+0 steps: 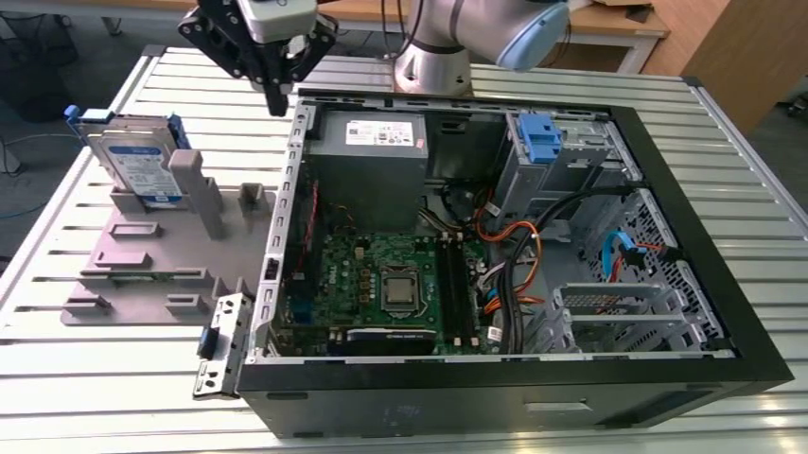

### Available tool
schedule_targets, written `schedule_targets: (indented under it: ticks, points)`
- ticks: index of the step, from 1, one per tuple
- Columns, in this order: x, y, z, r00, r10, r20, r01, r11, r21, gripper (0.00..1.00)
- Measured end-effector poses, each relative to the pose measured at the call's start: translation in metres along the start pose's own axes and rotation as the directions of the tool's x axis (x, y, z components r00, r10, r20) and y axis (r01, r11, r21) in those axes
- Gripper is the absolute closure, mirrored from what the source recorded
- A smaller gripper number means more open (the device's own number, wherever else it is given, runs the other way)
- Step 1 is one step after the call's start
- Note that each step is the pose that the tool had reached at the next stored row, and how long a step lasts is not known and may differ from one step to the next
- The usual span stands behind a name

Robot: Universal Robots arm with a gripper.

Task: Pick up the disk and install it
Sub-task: 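Reach for the disk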

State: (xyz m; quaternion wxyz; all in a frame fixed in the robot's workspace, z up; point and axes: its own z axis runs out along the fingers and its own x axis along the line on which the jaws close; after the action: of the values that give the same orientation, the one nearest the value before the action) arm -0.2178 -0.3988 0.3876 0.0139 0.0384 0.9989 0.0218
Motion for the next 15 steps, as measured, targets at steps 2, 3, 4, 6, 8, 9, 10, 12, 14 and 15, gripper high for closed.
schedule_targets:
  ticks: [2,3,4,6,8,9,10,12,14,15]
  points:
    - [0.0052,0.0001,0.0006,1.0,0.001,0.0,-0.001,1.0,0.0,0.89]
    - [0.0076,0.0004,0.001,1.0,0.001,0.0001,-0.001,1.0,-0.0001,0.89]
    - [0.01,0.0008,0.0012,1.0,0.002,0.0,-0.002,1.0,-0.0001,0.89]
    - [0.0146,0.0018,0.002,1.0,0.002,0.0001,-0.002,1.0,-0.0004,0.89]
    - [0.0196,0.003,0.0026,1.0,0.003,0.0,-0.003,1.0,-0.0005,0.89]
    - [0.022,0.0036,0.0029,1.0,0.003,0.0,-0.003,1.0,-0.0005,0.89]
    - [0.0244,0.004,0.0033,1.0,0.003,0.0,-0.003,1.0,-0.0006,0.89]
    - [0.0297,0.0048,0.004,1.0,0.004,0.0,-0.004,1.0,-0.001,0.89]
    - [0.0351,0.0054,0.0047,1.0,0.004,0.0001,-0.004,1.0,-0.0015,0.89]
    - [0.0378,0.0058,0.005,1.0,0.005,0.0001,-0.005,1.0,-0.0017,0.89]
